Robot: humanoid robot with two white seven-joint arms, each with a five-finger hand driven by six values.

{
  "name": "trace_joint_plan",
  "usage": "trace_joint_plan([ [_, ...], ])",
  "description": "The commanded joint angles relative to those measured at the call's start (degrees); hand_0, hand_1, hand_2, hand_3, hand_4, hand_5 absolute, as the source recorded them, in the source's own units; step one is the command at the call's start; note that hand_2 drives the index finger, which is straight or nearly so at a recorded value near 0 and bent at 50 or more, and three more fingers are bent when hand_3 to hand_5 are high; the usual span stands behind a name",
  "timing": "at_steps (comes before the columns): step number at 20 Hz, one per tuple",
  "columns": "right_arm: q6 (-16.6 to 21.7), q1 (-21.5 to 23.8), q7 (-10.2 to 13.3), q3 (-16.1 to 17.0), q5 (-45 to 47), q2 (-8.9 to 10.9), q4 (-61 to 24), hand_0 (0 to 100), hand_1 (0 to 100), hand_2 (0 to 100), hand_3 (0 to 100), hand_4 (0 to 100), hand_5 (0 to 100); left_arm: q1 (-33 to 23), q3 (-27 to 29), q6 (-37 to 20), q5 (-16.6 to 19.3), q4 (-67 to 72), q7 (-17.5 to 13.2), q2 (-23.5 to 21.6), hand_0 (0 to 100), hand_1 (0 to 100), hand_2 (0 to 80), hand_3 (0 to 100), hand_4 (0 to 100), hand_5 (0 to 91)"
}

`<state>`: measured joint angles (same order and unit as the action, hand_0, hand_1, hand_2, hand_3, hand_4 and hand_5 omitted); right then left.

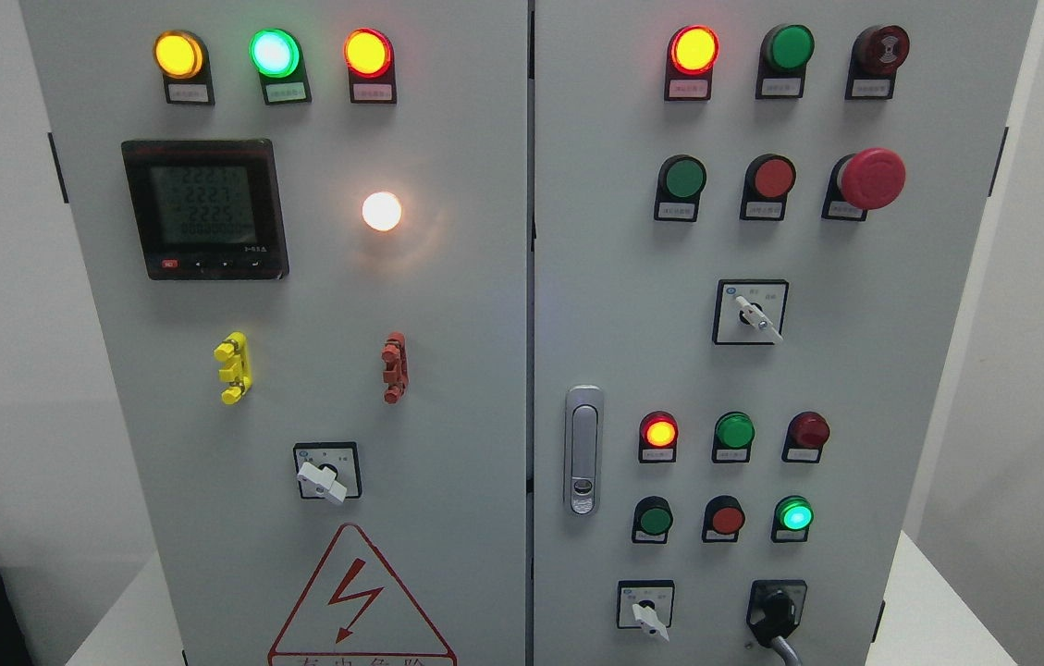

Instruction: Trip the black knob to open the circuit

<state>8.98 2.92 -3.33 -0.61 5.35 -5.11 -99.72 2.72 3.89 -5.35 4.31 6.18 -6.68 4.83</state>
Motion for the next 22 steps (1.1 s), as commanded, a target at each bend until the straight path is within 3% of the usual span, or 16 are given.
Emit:
trace_joint_plan([
  [1, 0.1, 0.0, 0.3, -0.5, 0.0, 0.02, 0.0, 0, 5, 8, 100, 100, 99, 0.0, 0.0, -0.2, 0.0, -1.4, 0.0, 0.0, 12, 39, 0.0, 0, 0, 0.0],
  [22, 0.0, 0.2, 0.3, -0.4, 0.0, 0.10, 0.1, 0, 5, 9, 100, 100, 99, 0.0, 0.0, -0.2, 0.0, -1.4, 0.0, 0.0, 12, 39, 0.0, 0, 0, 0.0],
])
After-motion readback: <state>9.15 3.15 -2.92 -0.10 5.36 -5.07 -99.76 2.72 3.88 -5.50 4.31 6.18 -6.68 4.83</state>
